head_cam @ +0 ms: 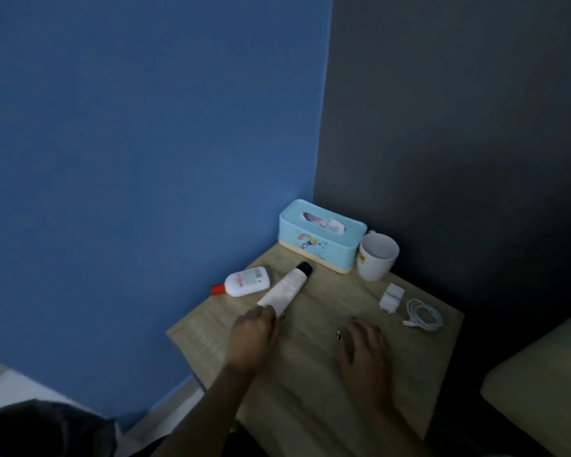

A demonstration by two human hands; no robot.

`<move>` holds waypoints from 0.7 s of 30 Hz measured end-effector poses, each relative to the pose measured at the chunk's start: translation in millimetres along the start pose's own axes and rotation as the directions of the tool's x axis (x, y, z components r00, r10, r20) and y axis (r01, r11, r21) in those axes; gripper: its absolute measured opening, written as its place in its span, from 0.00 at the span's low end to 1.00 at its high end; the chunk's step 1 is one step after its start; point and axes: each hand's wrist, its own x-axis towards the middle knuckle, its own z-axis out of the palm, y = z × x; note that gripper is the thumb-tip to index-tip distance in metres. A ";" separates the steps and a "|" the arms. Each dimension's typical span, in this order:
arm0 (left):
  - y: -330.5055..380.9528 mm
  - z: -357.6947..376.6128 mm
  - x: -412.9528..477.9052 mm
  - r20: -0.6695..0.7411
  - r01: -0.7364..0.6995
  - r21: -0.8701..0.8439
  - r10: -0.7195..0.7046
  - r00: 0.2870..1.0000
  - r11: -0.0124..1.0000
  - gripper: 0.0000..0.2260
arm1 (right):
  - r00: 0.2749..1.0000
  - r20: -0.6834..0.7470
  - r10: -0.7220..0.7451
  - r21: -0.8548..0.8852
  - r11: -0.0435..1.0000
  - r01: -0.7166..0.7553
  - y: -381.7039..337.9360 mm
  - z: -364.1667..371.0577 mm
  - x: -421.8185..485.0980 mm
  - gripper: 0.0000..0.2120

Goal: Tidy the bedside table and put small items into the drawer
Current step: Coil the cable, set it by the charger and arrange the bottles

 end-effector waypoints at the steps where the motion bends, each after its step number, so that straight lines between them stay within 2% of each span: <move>1: -8.9 -6.1 -3.4 -0.027 0.038 0.011 -0.038 0.999 0.999 0.12 | 1.000 0.012 -0.027 0.019 0.999 0.027 -6.7 4.3 -1.3 0.16; 5: -48.7 -26.3 2.3 -0.091 0.108 0.043 -0.103 0.990 0.993 0.24 | 0.988 0.060 -0.140 0.033 0.990 0.138 -34.0 16.7 14.4 0.18; 8: -71.9 -43.6 29.4 0.009 0.159 0.061 -0.160 0.987 0.985 0.34 | 0.970 0.155 -0.186 -0.012 0.982 0.190 -55.0 22.6 53.0 0.25; 10: -83.5 -46.5 50.0 0.072 0.164 0.086 -0.170 0.983 0.983 0.34 | 0.955 0.198 -0.219 -0.017 0.974 0.226 -68.6 26.3 77.5 0.30; 15: -98.0 -38.4 87.1 0.221 0.051 0.088 -0.069 0.973 0.995 0.37 | 0.879 0.340 -0.333 -0.096 0.918 0.385 -82.6 42.1 116.1 0.33; 18: -102.5 -28.8 91.3 0.255 0.020 0.139 -0.055 0.965 0.990 0.38 | 0.827 0.462 -0.322 -0.232 0.856 0.463 -83.9 51.6 128.1 0.30; 21: -106.6 -18.2 85.3 0.293 0.037 0.128 -0.073 0.953 0.991 0.32 | 0.828 0.459 -0.322 -0.284 0.830 0.480 -81.9 58.0 130.3 0.25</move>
